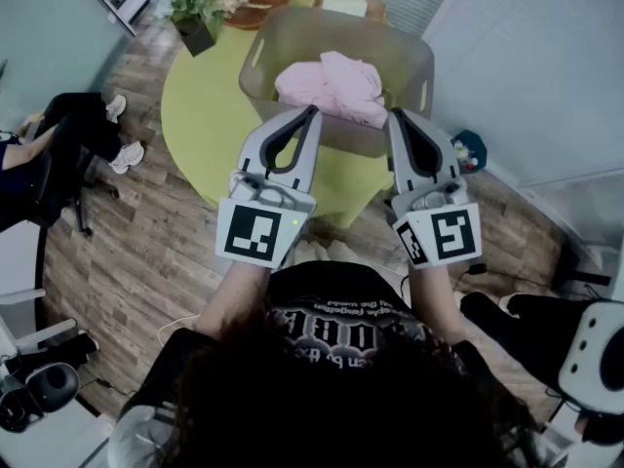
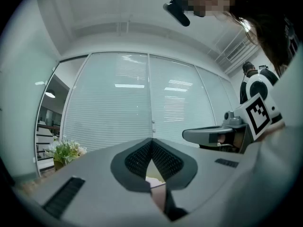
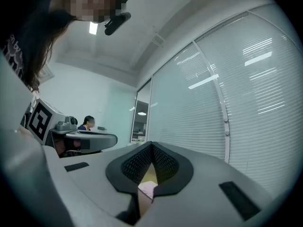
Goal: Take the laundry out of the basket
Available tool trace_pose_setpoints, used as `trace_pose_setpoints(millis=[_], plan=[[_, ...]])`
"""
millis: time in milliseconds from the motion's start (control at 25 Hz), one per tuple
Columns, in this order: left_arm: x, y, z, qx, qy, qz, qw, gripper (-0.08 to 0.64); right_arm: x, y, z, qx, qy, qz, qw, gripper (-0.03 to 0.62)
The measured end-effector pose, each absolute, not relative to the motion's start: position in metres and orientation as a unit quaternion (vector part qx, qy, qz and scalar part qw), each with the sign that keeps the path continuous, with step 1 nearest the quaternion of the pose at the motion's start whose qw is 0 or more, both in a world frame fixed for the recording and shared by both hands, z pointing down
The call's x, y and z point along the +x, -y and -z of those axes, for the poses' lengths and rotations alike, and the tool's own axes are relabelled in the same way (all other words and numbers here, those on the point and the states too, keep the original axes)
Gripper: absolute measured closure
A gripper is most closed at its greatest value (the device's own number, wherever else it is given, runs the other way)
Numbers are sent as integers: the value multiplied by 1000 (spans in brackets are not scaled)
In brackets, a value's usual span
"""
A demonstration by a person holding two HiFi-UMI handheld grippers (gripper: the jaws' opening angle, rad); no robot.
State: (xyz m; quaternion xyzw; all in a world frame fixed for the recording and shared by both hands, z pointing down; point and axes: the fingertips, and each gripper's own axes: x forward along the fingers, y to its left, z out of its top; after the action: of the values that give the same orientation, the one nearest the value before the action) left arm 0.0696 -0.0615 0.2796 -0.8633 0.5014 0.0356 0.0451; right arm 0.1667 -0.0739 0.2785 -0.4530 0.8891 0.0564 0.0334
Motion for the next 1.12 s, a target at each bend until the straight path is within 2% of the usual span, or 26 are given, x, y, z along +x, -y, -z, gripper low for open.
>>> trace_pose_setpoints(millis=[320,1120], plan=[[74,56,-281,-863,-502,-27,51,560,168,68,-276,-442,-894,-39,62,565],[38,58,-280,-857,-512,-30,48,560,146,77,-274,-443,-894,-31,65,563]])
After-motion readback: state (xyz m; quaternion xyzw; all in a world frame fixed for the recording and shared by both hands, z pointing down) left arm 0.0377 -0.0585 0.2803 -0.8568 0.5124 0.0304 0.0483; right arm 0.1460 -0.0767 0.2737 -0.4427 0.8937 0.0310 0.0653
